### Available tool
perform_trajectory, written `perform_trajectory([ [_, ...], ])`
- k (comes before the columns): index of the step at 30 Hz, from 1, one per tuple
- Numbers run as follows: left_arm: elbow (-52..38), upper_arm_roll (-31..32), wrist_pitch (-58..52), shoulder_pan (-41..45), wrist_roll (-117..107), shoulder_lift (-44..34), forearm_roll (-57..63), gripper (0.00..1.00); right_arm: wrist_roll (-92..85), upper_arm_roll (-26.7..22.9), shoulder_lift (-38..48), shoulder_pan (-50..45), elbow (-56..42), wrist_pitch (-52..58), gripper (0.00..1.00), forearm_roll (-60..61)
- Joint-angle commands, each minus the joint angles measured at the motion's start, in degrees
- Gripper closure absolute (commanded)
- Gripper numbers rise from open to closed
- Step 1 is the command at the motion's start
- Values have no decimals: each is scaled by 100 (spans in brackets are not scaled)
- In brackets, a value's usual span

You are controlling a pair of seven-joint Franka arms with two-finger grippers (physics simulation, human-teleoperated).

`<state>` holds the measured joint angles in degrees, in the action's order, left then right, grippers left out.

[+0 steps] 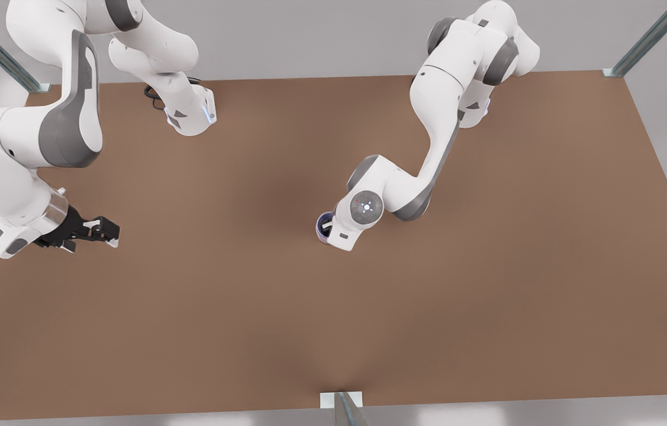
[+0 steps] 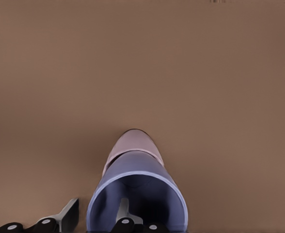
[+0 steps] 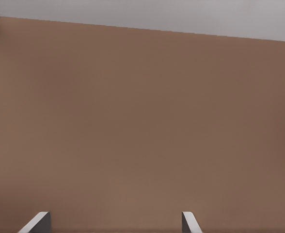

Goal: Stack the cups, with the pink cup at the bottom and the purple cup at the top

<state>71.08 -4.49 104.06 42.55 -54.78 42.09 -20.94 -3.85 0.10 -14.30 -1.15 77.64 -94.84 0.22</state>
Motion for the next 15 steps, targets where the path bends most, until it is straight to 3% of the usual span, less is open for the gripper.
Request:
perform_trajectory([
  [1, -7, 1, 27, -1, 11, -8, 46, 3, -2, -1, 7, 1, -3, -8, 0, 4],
  [15, 29, 1, 18, -1, 11, -16, 55, 1, -2, -1, -2, -8, -56, -8, 0, 4],
])
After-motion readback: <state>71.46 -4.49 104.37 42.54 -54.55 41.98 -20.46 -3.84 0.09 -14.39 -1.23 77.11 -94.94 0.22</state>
